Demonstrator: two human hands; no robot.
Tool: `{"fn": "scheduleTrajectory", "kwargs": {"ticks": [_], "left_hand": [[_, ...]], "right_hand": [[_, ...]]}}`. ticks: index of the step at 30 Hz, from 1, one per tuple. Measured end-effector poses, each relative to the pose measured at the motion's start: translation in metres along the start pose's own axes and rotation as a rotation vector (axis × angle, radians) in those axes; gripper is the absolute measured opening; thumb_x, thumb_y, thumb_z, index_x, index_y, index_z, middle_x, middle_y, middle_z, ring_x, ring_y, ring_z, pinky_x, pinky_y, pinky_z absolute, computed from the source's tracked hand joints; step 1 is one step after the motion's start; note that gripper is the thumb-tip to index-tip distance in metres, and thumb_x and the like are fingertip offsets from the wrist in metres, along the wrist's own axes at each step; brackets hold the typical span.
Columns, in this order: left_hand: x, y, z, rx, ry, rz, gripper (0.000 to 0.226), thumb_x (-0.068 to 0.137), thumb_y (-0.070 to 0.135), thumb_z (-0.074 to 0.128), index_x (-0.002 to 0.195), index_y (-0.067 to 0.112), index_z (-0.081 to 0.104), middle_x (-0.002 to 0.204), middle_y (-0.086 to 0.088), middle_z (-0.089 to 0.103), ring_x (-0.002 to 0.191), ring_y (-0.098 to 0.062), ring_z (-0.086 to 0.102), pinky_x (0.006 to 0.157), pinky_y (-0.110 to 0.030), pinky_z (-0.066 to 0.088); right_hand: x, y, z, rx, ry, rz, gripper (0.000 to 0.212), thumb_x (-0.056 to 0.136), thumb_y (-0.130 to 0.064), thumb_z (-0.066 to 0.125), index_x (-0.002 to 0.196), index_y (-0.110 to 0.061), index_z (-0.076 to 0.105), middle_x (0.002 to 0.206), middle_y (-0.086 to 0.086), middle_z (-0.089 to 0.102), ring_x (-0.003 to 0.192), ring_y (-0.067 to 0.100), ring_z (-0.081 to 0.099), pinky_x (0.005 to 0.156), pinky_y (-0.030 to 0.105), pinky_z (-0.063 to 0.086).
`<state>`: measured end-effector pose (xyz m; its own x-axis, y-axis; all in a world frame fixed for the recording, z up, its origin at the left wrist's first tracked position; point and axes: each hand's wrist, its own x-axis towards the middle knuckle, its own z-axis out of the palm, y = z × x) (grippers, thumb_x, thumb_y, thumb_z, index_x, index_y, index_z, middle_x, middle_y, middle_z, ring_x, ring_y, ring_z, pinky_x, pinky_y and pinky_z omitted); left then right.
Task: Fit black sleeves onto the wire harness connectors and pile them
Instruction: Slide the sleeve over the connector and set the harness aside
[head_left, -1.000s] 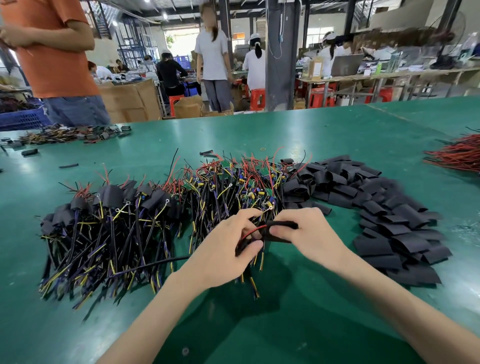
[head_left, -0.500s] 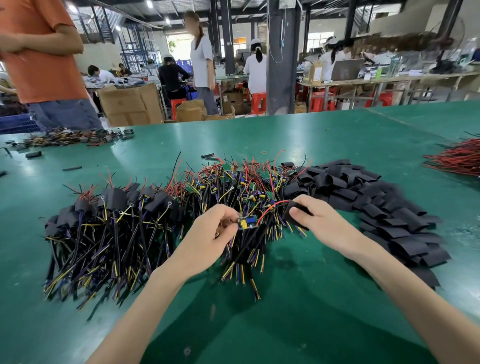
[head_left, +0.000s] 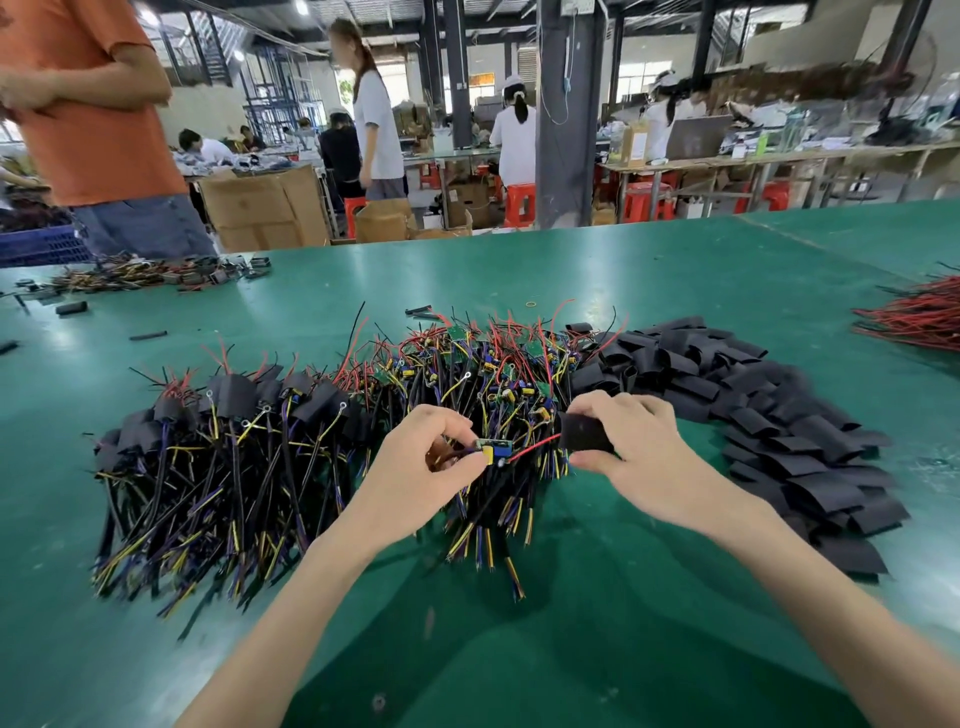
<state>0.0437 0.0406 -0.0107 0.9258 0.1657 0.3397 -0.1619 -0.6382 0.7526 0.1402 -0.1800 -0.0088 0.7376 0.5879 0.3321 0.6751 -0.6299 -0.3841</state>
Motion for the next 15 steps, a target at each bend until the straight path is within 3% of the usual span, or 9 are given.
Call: {"fn": "scheduleTrajectory", "kwargs": {"ticks": [3,6,8,11,15], "left_hand": [[0.001,0.000,0.005,-0.003,0.017,-0.023,0.006,0.082,0.022,0.071,0.083,0.019,0.066,0.107,0.012,0.057,0.089,-0.001,0.058,0.080,-0.009,0.040],[0.000,0.003,0.011,-0.050,0.002,-0.037,0.004,0.083,0.024,0.069,0.080,0.023,0.068,0.107,0.012,0.058,0.087,0.004,0.055,0.078,-0.009,0.039],[0.000,0.004,0.013,-0.093,0.007,-0.049,0.006,0.083,0.024,0.069,0.077,0.025,0.067,0.107,0.011,0.058,0.080,0.004,0.054,0.073,-0.008,0.038],[0.001,0.005,0.014,-0.184,0.030,-0.076,0.008,0.085,0.020,0.068,0.077,0.023,0.068,0.107,0.009,0.059,0.069,0.002,0.052,0.070,-0.017,0.041],[0.001,0.005,0.016,-0.207,0.045,-0.062,0.013,0.084,0.015,0.069,0.075,0.024,0.067,0.106,0.007,0.059,0.067,0.000,0.051,0.068,-0.018,0.040]], "right_hand": [[-0.001,-0.005,0.003,-0.071,0.157,-0.157,0.039,0.076,-0.027,0.075,0.110,-0.020,0.057,0.107,-0.005,0.055,0.107,0.016,0.039,0.094,0.024,0.017],[-0.003,-0.014,0.009,-0.123,0.223,-0.251,0.041,0.069,-0.024,0.080,0.105,-0.016,0.062,0.102,0.000,0.056,0.096,0.024,0.049,0.091,0.030,0.027],[-0.004,-0.019,0.014,-0.135,0.239,-0.274,0.041,0.069,-0.022,0.080,0.105,-0.015,0.062,0.097,0.001,0.056,0.091,0.026,0.051,0.089,0.033,0.031],[-0.004,-0.019,0.015,-0.133,0.258,-0.266,0.041,0.069,-0.021,0.079,0.106,-0.014,0.063,0.095,0.001,0.057,0.090,0.026,0.053,0.087,0.033,0.033],[-0.004,-0.020,0.016,-0.059,0.243,-0.235,0.040,0.070,-0.024,0.079,0.107,-0.016,0.065,0.097,-0.002,0.061,0.091,0.023,0.055,0.087,0.031,0.035]]}}
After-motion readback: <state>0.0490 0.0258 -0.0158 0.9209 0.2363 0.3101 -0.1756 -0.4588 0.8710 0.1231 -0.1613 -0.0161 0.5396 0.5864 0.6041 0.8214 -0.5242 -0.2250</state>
